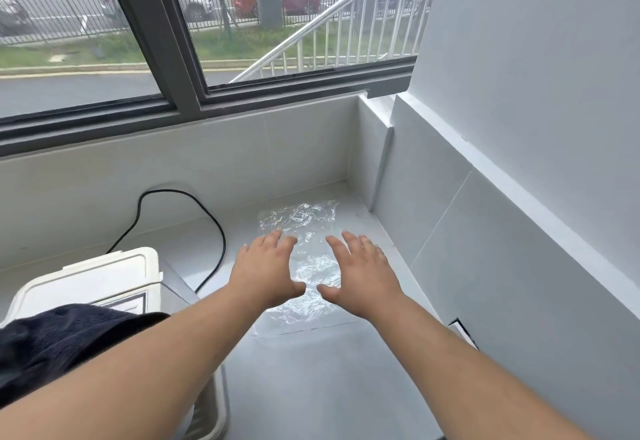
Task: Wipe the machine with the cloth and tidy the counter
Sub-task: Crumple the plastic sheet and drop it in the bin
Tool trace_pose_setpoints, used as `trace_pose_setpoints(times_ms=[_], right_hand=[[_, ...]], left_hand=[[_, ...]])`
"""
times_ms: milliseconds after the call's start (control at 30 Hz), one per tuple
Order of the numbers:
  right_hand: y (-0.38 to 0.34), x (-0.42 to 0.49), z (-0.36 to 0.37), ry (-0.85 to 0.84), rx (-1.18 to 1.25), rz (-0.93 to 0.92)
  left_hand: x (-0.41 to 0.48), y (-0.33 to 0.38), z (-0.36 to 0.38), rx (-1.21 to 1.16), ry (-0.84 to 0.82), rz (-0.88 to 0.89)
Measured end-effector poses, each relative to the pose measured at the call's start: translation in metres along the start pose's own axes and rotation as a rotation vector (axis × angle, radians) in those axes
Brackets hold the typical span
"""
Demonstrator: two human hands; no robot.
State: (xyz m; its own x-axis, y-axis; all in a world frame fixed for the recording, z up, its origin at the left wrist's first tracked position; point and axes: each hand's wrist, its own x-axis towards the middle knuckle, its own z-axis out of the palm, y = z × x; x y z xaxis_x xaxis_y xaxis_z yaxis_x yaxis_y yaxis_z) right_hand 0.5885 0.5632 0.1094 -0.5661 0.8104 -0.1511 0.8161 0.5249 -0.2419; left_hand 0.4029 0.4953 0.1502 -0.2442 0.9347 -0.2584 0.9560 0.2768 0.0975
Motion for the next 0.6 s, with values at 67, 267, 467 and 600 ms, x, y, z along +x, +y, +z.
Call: trace_pose_setpoints(times_ms=[67, 267, 467, 600], right_hand=[[0.004, 0.009, 0.007, -0.011, 0.004, -0.01], [0.012, 0.031, 0.028, -0.059, 0.029, -0.022], [0.01, 0.036, 0.048, -0.129, 0.069, 0.008], [0.009, 0.034, 0.06, -0.169, 0.121, 0.036]], left_hand=[[0.011, 0.002, 0.007, 0.002, -0.013, -0.013], [0.047, 0.001, 0.032, 0.003, -0.053, -0.084], [0.072, 0.002, 0.055, -0.083, -0.156, -0.248], [0.078, 0.001, 0.07, -0.13, -0.208, -0.3]])
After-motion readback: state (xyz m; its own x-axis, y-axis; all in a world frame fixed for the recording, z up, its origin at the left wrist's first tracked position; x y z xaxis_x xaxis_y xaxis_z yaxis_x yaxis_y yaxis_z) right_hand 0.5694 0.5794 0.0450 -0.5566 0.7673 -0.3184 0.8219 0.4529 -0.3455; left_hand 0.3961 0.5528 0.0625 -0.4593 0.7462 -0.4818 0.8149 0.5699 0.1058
